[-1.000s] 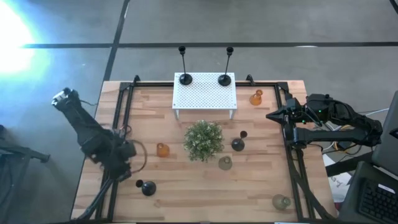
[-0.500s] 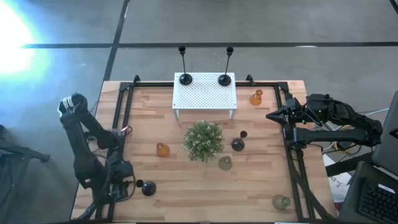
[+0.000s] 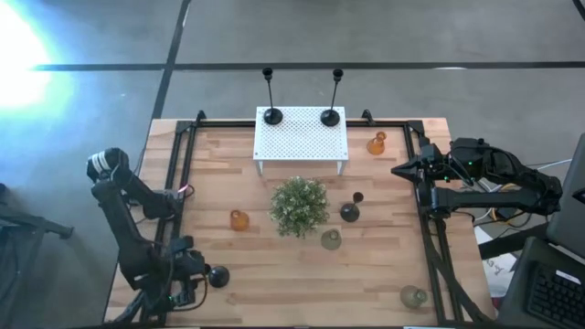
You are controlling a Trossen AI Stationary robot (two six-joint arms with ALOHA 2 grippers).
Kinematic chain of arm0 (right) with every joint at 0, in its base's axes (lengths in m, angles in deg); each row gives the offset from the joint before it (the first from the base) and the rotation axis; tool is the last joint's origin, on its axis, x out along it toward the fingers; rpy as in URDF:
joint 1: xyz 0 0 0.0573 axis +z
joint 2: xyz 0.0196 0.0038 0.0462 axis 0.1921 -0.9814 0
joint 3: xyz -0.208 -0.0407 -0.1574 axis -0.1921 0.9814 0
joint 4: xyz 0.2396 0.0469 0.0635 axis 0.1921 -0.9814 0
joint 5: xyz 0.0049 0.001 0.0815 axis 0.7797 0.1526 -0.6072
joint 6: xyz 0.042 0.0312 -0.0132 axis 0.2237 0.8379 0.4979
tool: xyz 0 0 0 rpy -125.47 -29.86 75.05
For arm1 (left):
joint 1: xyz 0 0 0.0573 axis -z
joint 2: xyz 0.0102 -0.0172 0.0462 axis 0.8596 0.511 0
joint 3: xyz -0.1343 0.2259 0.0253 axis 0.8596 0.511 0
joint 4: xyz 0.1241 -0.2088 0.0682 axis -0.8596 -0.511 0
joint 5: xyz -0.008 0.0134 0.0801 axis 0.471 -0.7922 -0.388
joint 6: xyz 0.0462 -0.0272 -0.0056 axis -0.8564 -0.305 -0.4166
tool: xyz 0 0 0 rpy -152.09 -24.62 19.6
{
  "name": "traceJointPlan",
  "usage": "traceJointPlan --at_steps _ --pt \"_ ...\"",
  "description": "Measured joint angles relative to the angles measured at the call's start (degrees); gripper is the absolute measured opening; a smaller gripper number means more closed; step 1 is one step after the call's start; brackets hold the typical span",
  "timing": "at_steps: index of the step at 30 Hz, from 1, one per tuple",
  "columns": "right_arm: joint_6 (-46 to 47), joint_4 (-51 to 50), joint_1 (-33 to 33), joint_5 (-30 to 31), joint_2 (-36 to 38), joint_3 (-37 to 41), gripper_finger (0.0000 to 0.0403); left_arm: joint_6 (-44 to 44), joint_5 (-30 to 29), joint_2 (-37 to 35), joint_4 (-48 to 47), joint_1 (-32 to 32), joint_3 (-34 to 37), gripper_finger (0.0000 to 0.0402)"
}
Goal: Pick & Place candle stick holders
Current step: Move the bottom black candle holder to the top left of the table
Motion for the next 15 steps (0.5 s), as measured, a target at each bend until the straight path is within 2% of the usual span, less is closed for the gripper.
traceJointPlan --at_steps 4,15 --pt "0.0 0.0 0.0 0.0 0.0 0.0 0.0013 -2.4 -4.7 0.0 0.9 -0.6 0.0 0.0193" --pt "0.0 0.0 0.0 0.0 0.0 0.0 0.0013 -5.0 -7.3 -0.1 2.2 -1.1 0.0 0.0193"
